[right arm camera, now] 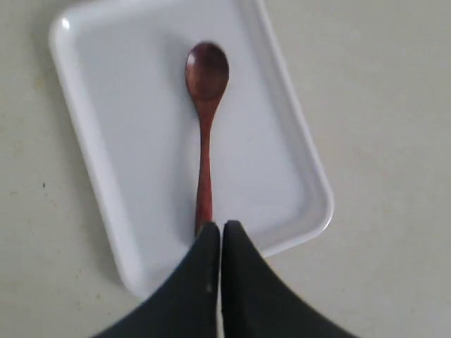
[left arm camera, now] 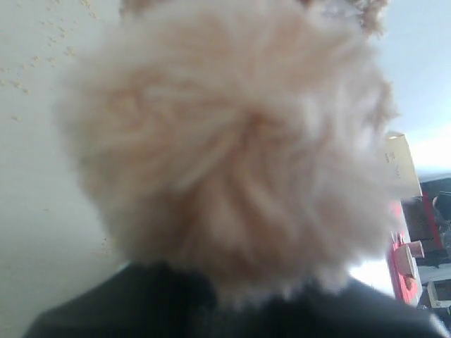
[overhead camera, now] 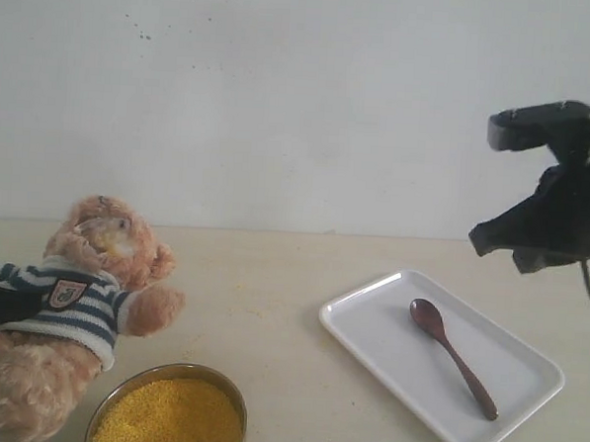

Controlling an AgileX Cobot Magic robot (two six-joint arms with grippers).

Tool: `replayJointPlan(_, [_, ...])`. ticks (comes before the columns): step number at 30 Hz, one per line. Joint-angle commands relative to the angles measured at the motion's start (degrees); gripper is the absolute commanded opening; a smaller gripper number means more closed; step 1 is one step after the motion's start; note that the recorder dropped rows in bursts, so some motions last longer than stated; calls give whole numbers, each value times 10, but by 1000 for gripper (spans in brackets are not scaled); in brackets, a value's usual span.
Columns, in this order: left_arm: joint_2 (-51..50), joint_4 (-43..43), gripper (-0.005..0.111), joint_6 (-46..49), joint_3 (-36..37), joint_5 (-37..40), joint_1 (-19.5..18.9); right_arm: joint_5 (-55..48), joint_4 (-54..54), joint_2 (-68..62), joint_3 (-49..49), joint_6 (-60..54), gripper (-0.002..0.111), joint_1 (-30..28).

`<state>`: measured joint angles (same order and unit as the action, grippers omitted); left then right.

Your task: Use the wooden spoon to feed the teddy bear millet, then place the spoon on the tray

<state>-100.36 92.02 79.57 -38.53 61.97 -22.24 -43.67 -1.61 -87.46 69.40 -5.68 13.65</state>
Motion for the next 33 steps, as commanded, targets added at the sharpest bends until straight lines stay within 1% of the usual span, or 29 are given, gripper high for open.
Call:
replayJointPlan(1, [0, 17, 4, 3, 0, 26, 1, 97, -41, 124, -68, 14, 1, -5])
replayJointPlan(6, [0, 42, 4, 3, 0, 27, 1, 153, -98, 271, -123, 124, 1, -5])
replayJointPlan(11, [0, 44, 4, 4, 0, 28, 1, 207, -107, 432, -176, 134, 1, -5])
replayJointPlan(17, [0, 45, 4, 7, 0, 29, 1, 206, -192, 565, -227, 132, 1, -5])
replayJointPlan(21, [0, 41, 4, 7, 0, 41, 1, 176, -195, 631, -262, 161, 1, -5])
replayJointPlan(24, [0, 41, 4, 7, 0, 58, 1, 185, -195, 672, -296, 208, 1, -5])
replayJointPlan(26, [0, 41, 4, 7, 0, 59, 1, 231, -196, 687, -332, 225, 1, -5])
replayJointPlan(31, [0, 28, 4, 7, 0, 59, 1, 401, -198, 681, -448, 232, 0, -5])
replayJointPlan(33, [0, 28, 4, 7, 0, 59, 1, 440, -195, 674, -477, 247, 0, -5])
